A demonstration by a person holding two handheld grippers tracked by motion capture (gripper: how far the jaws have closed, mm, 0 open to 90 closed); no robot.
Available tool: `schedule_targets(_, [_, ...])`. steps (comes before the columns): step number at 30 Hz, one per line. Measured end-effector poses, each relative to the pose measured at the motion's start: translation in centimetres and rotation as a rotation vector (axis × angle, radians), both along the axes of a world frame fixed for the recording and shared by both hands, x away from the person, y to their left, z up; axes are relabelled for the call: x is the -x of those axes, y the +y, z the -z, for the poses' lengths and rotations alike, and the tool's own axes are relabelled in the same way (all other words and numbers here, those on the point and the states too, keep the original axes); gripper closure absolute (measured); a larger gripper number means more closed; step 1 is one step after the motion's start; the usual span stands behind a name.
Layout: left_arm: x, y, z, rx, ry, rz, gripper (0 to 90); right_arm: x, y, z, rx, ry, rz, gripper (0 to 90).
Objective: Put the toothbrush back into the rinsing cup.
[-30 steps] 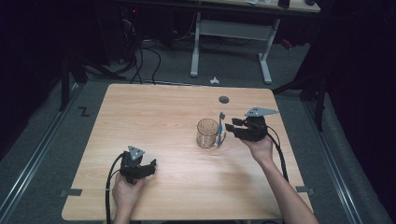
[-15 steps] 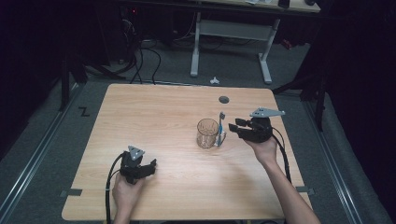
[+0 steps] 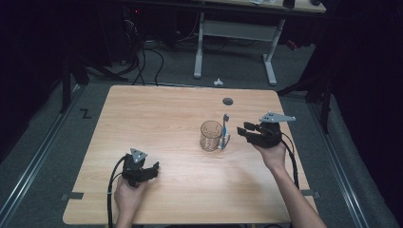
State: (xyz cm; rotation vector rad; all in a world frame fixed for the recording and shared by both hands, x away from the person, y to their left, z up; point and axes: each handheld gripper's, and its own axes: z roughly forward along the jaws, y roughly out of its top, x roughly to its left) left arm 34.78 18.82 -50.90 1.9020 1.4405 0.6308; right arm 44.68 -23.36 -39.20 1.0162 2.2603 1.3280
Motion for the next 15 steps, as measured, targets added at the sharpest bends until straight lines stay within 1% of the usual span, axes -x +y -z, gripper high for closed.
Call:
schedule_targets(7, [0.0,0.0,0.0,0.000,0.000,0.000,26.0,0.6,-0.4,-0.4,0.005,-0.006,-0.006,57.7])
schedule_targets(10, [0.0,0.0,0.0,0.000,0.000,0.000,26.0,0.9,-0.6,-0.4,-0.003,-0.013,-0.006,57.7])
schedule_targets(15, [0.0,0.0,0.0,0.000,0.000,0.000,26.0,1.4,-0.9,-0.2,-0.006,-0.005,-0.002,57.7])
